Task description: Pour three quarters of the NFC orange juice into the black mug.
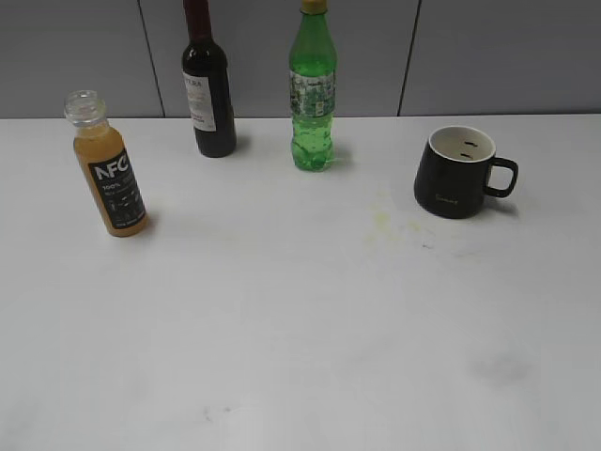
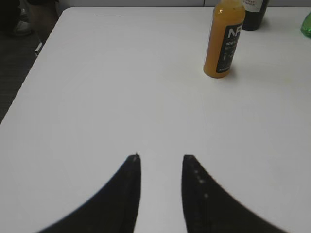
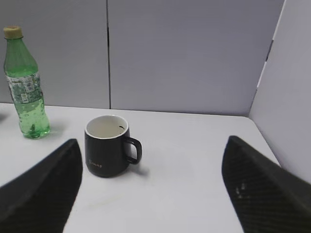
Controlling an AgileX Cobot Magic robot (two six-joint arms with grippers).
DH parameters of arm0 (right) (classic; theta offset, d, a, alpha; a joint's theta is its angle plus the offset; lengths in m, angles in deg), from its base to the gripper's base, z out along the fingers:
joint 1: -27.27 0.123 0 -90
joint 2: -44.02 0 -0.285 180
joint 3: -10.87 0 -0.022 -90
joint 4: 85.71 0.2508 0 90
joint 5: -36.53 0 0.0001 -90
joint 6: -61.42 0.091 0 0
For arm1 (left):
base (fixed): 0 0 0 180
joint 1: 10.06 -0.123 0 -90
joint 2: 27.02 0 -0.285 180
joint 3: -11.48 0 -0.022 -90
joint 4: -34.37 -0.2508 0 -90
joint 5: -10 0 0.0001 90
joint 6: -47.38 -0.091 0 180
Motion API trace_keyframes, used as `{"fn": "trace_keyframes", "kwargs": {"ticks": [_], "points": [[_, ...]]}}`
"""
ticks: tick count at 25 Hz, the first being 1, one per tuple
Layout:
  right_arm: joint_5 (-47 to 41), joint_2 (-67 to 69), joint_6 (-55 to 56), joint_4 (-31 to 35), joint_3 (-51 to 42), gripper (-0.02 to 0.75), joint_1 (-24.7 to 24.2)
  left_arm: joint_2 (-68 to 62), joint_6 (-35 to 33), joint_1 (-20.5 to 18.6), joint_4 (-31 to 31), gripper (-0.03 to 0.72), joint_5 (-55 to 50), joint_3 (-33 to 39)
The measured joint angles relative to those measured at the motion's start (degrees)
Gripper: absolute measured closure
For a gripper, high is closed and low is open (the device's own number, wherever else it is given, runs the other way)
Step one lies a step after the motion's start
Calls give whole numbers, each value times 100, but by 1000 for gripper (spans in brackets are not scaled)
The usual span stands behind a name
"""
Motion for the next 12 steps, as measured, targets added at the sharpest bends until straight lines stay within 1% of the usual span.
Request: {"fn": "trace_keyframes", "kwargs": {"ticks": [12], "points": [[3587, 3311, 5, 0, -60, 47, 0, 0, 0, 0, 0, 452, 0, 0]]}}
